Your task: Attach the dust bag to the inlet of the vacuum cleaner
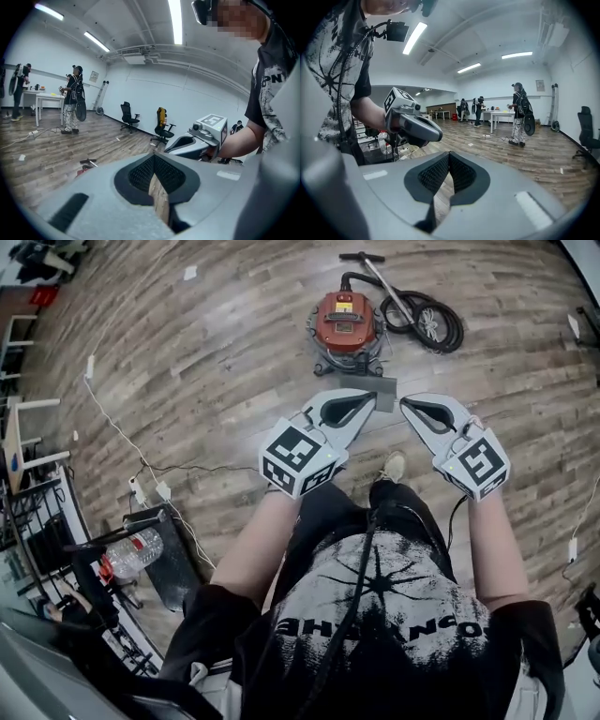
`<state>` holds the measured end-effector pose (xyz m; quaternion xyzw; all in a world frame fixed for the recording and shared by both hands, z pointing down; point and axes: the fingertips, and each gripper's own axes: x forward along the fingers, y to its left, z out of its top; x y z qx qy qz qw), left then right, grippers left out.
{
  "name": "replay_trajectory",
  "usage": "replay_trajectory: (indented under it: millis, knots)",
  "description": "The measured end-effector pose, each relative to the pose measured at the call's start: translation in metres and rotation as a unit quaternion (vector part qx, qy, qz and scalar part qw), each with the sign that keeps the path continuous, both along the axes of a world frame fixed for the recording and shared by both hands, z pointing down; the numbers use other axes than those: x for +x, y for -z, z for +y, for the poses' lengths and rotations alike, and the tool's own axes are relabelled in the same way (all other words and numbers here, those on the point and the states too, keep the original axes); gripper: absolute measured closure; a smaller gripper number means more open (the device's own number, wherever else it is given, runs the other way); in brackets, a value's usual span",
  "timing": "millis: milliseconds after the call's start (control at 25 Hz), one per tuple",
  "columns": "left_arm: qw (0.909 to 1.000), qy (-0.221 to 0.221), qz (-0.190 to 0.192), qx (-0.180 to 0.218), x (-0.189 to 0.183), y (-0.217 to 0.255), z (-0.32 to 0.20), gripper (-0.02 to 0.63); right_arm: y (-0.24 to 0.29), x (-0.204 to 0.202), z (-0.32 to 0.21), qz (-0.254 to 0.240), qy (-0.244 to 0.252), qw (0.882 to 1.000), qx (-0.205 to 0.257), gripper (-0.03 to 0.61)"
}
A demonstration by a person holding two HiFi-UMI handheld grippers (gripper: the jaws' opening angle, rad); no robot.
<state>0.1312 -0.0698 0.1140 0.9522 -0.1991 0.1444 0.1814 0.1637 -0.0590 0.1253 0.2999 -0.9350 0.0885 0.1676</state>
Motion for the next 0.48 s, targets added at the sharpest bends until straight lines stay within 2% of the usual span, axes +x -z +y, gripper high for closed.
replay_trajectory:
  millis: [160,320,400,480]
  knots:
    - [0.9992,-0.039,-0.006,-0.011,-0.014,-0.018,-0.008,0.612,-0.025,-0.013,-0.014,0.026,-0.028,0.999,-0.017,0.574]
    - [0.9975,-0.065,-0.021,-0.018,-0.025,-0.061,-0.021,0.612,-0.084,-0.02,-0.028,0.05,-0.04,0.997,-0.034,0.572]
    - [0.9968,-0.069,-0.029,-0.028,-0.029,-0.095,-0.028,0.612,-0.129,-0.021,-0.034,0.065,-0.044,0.995,-0.055,0.497]
    - [0.9963,-0.071,-0.03,-0.038,-0.028,-0.133,-0.037,0.612,-0.181,-0.019,-0.041,0.083,-0.046,0.993,-0.074,0.466]
